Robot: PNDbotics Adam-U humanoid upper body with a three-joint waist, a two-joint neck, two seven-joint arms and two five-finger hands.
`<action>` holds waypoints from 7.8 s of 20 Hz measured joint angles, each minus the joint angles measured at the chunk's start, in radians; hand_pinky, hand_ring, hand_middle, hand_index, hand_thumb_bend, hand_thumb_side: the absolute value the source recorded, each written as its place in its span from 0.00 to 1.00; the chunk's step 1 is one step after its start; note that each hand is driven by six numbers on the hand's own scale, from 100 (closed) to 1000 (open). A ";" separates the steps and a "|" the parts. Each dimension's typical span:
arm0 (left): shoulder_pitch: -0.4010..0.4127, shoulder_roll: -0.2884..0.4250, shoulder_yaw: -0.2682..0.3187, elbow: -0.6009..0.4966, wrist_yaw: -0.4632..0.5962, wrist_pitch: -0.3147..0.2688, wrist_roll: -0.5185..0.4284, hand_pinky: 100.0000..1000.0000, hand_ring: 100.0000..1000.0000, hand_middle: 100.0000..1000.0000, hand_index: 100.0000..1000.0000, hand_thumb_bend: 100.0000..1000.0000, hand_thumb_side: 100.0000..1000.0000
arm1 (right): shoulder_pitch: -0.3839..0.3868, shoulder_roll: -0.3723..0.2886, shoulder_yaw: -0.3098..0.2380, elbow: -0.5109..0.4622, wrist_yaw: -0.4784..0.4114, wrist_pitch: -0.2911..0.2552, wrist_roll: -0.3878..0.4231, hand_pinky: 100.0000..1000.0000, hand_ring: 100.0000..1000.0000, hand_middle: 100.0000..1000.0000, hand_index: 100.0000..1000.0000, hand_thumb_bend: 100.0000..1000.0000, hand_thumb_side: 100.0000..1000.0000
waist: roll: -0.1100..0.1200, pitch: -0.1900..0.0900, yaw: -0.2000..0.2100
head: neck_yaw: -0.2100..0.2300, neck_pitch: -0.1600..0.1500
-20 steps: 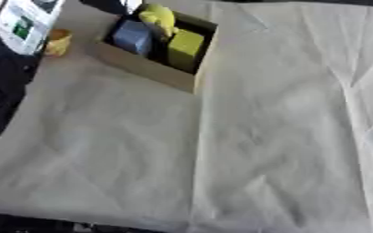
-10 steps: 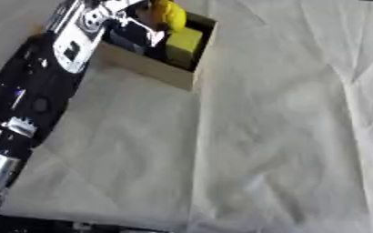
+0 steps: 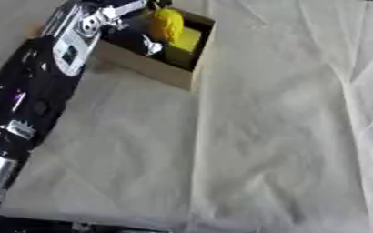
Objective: Pick up objects on the table and place them in the box.
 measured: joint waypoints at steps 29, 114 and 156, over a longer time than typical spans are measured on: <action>0.011 0.265 0.147 -0.012 0.048 0.154 -0.036 0.87 0.91 0.83 0.93 0.32 0.00 | 0.026 -0.001 -0.006 0.004 0.000 0.001 -0.004 0.80 0.78 0.66 0.85 0.00 0.63 | 0.006 -0.003 0.022 | -0.047 0.000; -0.081 0.159 0.131 -0.027 -0.119 0.141 -0.009 0.74 0.74 0.67 0.64 0.00 0.09 | 0.045 0.028 -0.012 0.028 -0.043 -0.005 -0.010 0.81 0.78 0.65 0.85 0.00 0.64 | 0.006 0.029 0.003 | 0.031 0.000; 0.372 0.347 0.201 -0.847 0.747 0.246 0.655 0.76 0.76 0.73 0.81 0.00 0.28 | 0.066 0.048 -0.057 -0.068 -0.061 -0.018 -0.055 0.81 0.78 0.65 0.85 0.00 0.59 | -0.001 0.008 0.035 | -0.060 0.000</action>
